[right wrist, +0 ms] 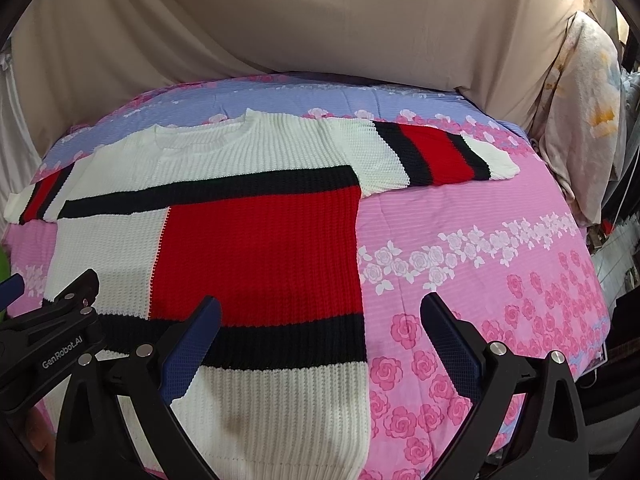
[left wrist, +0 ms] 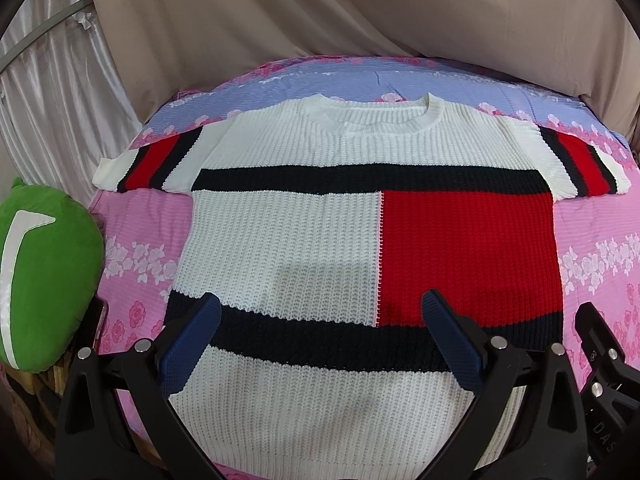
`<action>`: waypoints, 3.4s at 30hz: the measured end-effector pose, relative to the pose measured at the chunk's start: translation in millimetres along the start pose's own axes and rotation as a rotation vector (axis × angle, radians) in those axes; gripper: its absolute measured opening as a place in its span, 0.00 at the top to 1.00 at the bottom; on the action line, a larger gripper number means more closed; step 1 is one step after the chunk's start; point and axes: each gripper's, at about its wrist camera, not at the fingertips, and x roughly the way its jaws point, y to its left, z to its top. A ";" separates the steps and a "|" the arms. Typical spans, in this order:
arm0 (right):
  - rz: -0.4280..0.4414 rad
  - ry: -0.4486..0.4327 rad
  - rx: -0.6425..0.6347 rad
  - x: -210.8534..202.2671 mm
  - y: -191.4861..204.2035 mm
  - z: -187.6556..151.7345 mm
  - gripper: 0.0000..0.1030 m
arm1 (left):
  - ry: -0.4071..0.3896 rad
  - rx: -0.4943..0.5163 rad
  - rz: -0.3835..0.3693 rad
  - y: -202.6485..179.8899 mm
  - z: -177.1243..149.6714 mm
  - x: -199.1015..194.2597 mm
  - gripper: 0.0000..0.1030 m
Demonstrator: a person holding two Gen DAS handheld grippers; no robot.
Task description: Fold small clothes
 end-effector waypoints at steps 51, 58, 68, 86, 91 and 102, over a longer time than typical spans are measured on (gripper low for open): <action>0.283 -0.124 0.639 180.4 -347.2 257.9 0.94 | 0.007 -0.028 -0.237 -61.7 59.7 47.2 0.05; 0.514 -0.279 0.294 61.1 -176.2 318.7 0.94 | -0.052 -0.150 -0.268 -4.9 64.6 40.1 0.05; 0.680 0.019 -0.226 100.2 121.3 243.9 0.87 | -0.006 -0.374 -0.270 93.2 57.6 62.4 0.05; 0.264 0.141 0.176 126.4 -90.2 108.6 0.46 | 0.220 -0.510 -0.469 41.3 112.9 184.0 0.94; 0.248 0.136 0.129 152.1 -85.0 114.5 0.46 | 0.029 -0.493 -0.498 61.6 152.7 142.6 0.95; 0.253 0.130 0.101 189.8 -55.3 151.3 0.88 | 0.156 -0.499 -0.387 92.6 124.2 206.4 0.95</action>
